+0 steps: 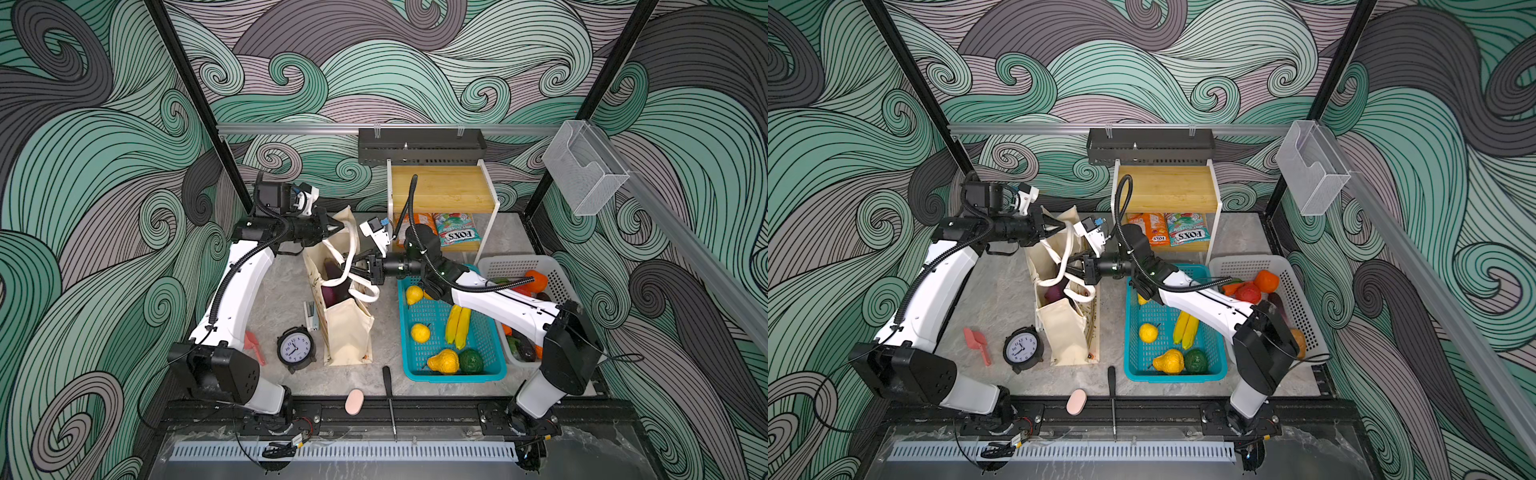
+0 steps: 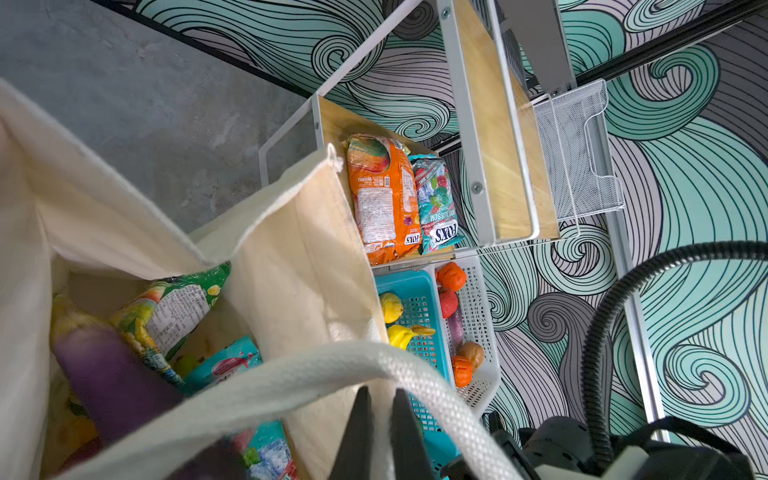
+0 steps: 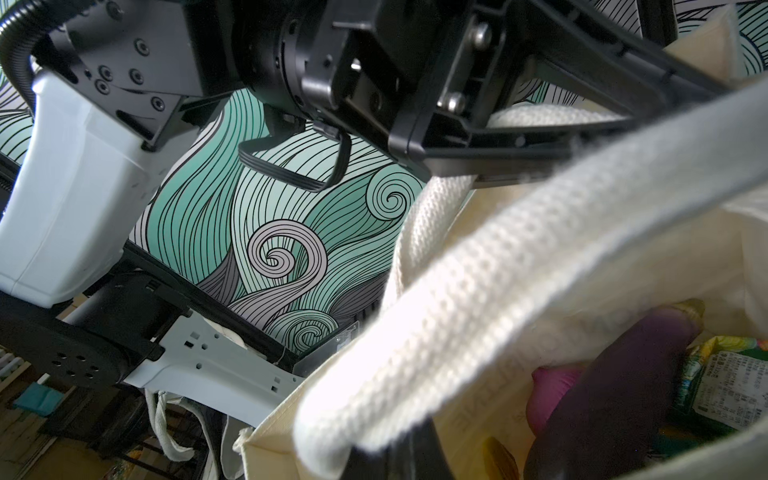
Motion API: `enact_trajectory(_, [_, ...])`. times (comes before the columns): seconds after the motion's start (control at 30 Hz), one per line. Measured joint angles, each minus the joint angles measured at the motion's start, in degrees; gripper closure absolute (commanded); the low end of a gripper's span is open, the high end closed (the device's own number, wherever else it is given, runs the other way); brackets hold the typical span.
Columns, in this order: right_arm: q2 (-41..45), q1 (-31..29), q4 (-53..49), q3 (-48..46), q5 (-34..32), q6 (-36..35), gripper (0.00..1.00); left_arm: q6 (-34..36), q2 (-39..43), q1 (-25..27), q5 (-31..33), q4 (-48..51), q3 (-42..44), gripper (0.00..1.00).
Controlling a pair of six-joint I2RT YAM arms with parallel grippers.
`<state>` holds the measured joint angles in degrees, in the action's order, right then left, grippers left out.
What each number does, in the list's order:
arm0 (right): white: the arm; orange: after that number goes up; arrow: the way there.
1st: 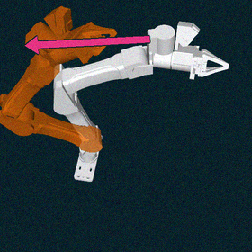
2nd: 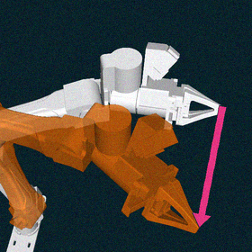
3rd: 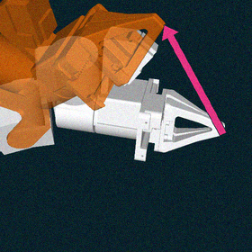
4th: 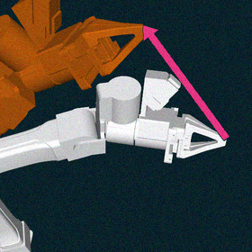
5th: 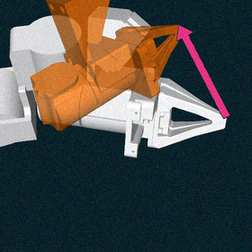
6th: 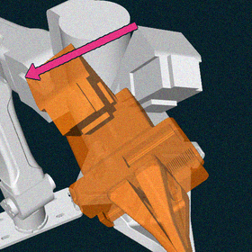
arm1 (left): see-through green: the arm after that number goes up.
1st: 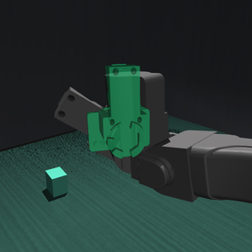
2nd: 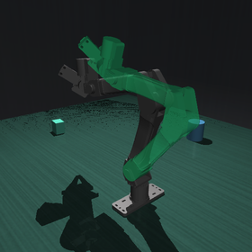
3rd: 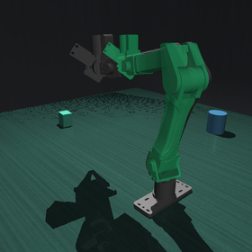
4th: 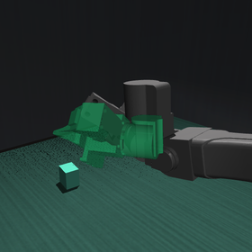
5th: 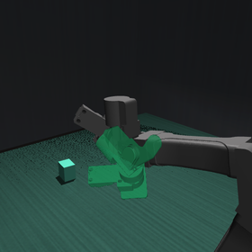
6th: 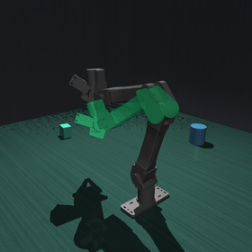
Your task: Place the food into the grocery bag and tie it
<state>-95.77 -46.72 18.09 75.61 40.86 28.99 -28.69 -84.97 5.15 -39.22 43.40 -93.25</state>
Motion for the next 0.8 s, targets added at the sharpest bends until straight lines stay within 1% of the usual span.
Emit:
enact_trajectory(0.07, [0.3,0.0,-0.5,0.0,-0.4,-0.3,0.75,-0.1,0.1,0.0,0.0,-0.1,-0.2,1.00])
enact_trajectory(0.13, [1.0,0.2,-1.9,0.0,-1.4,-0.9,0.66,-0.6,0.2,0.0,-0.1,-0.3,-0.2,1.00])
enact_trajectory(0.17, [1.6,0.6,-2.9,0.0,-1.7,-1.3,0.63,-0.9,0.3,0.0,-0.1,-0.5,-0.2,1.00])
enact_trajectory(0.33, [4.5,4.0,-4.7,0.0,-1.0,-1.6,0.58,-3.1,1.2,0.0,-0.8,-1.7,0.1,1.00])
enact_trajectory(0.4, [5.1,6.0,-5.4,0.1,-0.3,-2.2,0.53,-4.2,1.2,0.0,-1.2,-2.2,0.2,1.00])
enact_trajectory(0.47, [5.2,7.4,-7.6,0.8,-0.3,-3.8,0.44,-5.4,1.5,0.0,-1.7,-2.6,0.4,1.00])
enact_trajectory(0.5, [5.2,7.8,-9.1,1.2,-0.4,-4.9,0.43,-5.8,1.8,0.0,-2.0,-2.7,0.4,1.00])
enact_trajectory(0.57, [5.2,7.9,-12.1,1.8,-0.6,-7.3,0.44,-6.8,2.2,0.0,-2.7,-2.8,0.4,1.00])
enact_trajectory(0.63, [5.2,7.8,-14.2,2.1,-1.0,-9.5,0.47,-7.6,2.5,0.0,-3.5,-3.0,0.4,1.00])
enact_trajectory(0.7, [5.2,7.6,-15.7,2.1,-1.2,-11.6,0.53,-8.5,2.8,-0.2,-4.0,-3.6,0.7,1.00])
enact_trajectory(0.8, [5.1,7.4,-16.5,2.1,-1.1,-13.6,0.54,-10.4,3.9,-0.7,-5.3,-6.0,2.9,1.00])
